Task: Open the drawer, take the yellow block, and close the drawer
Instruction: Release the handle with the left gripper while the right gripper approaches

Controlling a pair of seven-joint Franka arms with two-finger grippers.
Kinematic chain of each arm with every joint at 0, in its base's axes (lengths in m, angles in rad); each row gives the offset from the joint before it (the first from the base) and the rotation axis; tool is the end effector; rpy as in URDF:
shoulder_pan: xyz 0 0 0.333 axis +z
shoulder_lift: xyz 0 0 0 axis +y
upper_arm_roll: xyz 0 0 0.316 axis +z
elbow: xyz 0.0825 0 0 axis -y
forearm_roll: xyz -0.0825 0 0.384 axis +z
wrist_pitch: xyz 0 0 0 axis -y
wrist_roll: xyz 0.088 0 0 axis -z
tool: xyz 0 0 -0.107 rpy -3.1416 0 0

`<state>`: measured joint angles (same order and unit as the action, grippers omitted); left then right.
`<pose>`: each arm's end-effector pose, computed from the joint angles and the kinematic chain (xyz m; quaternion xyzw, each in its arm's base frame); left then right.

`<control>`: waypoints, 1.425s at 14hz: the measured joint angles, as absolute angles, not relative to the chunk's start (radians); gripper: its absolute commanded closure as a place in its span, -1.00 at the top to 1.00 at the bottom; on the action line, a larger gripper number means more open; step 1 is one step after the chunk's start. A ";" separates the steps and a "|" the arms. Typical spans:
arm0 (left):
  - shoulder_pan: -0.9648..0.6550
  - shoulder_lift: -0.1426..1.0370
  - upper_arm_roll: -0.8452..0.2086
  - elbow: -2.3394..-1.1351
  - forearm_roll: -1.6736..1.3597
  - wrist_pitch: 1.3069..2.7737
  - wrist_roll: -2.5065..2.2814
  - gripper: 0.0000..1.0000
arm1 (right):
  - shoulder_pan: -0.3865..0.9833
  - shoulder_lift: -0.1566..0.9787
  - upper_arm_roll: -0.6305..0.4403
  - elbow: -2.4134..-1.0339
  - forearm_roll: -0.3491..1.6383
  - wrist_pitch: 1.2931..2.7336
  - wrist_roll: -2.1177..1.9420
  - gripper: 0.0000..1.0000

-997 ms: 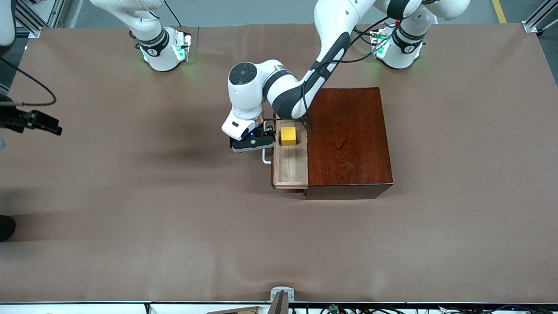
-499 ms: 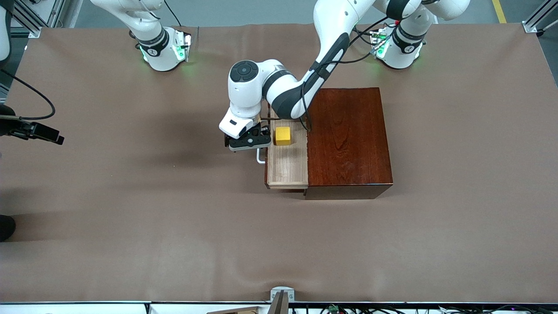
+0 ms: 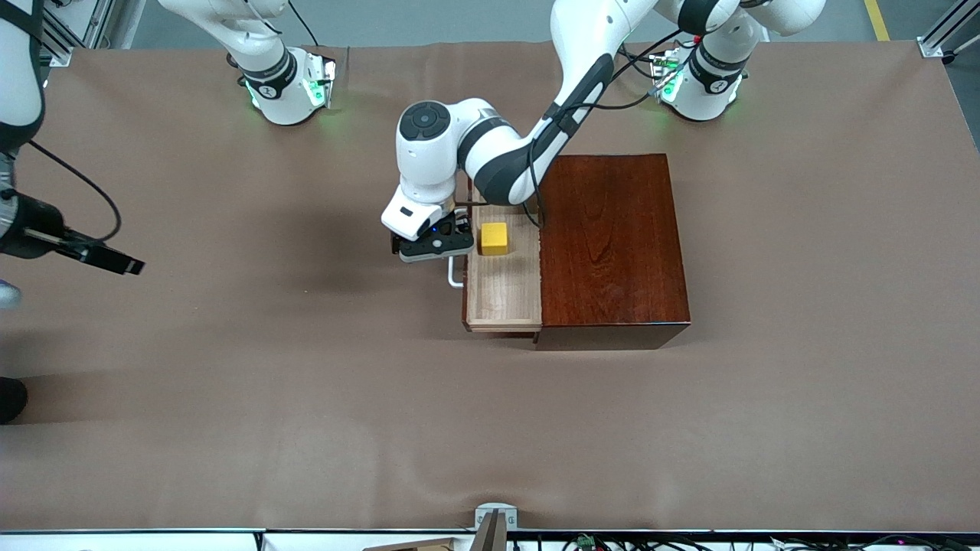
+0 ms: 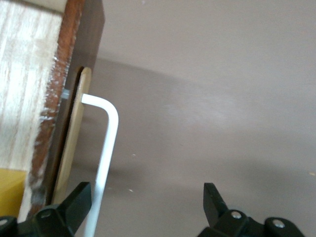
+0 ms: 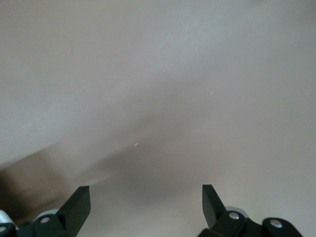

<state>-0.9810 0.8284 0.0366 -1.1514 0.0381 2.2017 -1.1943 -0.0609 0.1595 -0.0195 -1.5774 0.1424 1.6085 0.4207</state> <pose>0.4528 -0.6390 0.3241 0.9876 0.1071 0.0790 0.0832 0.5970 -0.0326 0.5334 -0.9626 0.2538 0.0748 0.0574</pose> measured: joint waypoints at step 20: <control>-0.473 0.272 0.044 -1.154 0.037 1.556 -0.851 1.00 | 0.475 0.255 -0.007 -1.594 0.177 1.696 1.737 1.00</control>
<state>-0.4734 0.2716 0.0436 -1.1543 0.0375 1.5560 -0.8510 0.4745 0.2552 -0.0071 -1.5937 0.1767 1.6958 1.7370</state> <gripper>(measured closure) 0.000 0.000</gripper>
